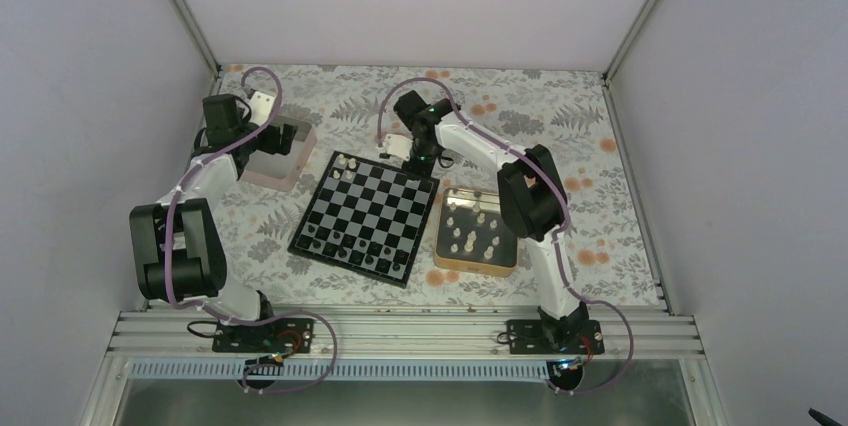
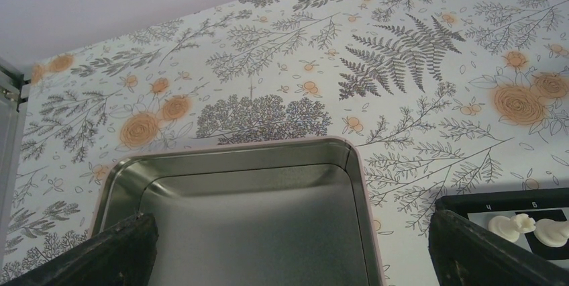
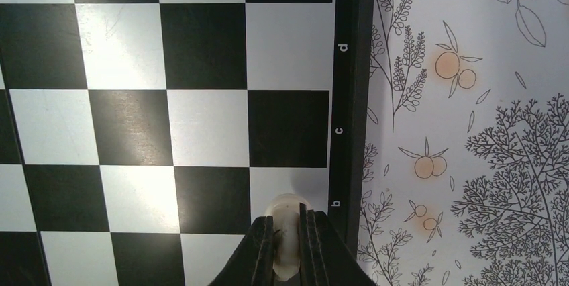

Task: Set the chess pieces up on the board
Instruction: Place the chess piece on the chessboard.

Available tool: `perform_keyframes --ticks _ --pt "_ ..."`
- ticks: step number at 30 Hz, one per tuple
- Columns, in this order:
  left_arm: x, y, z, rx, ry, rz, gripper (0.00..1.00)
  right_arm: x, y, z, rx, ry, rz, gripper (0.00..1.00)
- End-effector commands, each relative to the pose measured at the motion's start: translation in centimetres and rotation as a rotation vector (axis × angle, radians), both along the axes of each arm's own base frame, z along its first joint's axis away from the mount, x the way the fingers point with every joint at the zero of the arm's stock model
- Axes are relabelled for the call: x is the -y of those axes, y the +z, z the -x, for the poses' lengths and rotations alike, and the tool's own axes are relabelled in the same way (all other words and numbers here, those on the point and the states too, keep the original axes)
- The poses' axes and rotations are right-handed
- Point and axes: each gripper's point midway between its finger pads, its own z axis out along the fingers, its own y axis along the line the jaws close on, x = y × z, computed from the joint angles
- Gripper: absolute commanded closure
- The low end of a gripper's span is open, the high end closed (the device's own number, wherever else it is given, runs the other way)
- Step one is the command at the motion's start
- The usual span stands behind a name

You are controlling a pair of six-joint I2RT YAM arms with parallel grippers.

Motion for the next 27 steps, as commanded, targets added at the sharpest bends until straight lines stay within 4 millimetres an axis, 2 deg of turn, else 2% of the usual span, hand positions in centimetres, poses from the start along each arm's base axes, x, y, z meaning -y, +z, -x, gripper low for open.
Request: perform_keyframes --ticks 1,15,19,27 --pt "0.1 0.4 -0.5 0.009 -0.025 0.010 0.00 0.5 -0.4 -0.1 -0.003 -0.006 0.014 0.96" --pt "0.3 0.6 -0.4 0.010 -0.034 0.011 0.00 0.8 -1.4 -0.8 0.012 -0.019 0.030 0.95" --pt "0.5 0.4 -0.3 0.006 -0.046 0.017 0.00 0.8 -1.7 -0.7 -0.001 -0.019 0.027 0.90" --pt "0.6 0.4 -0.3 0.003 -0.054 0.019 0.00 0.6 -0.7 -0.2 -0.028 -0.011 -0.011 0.79"
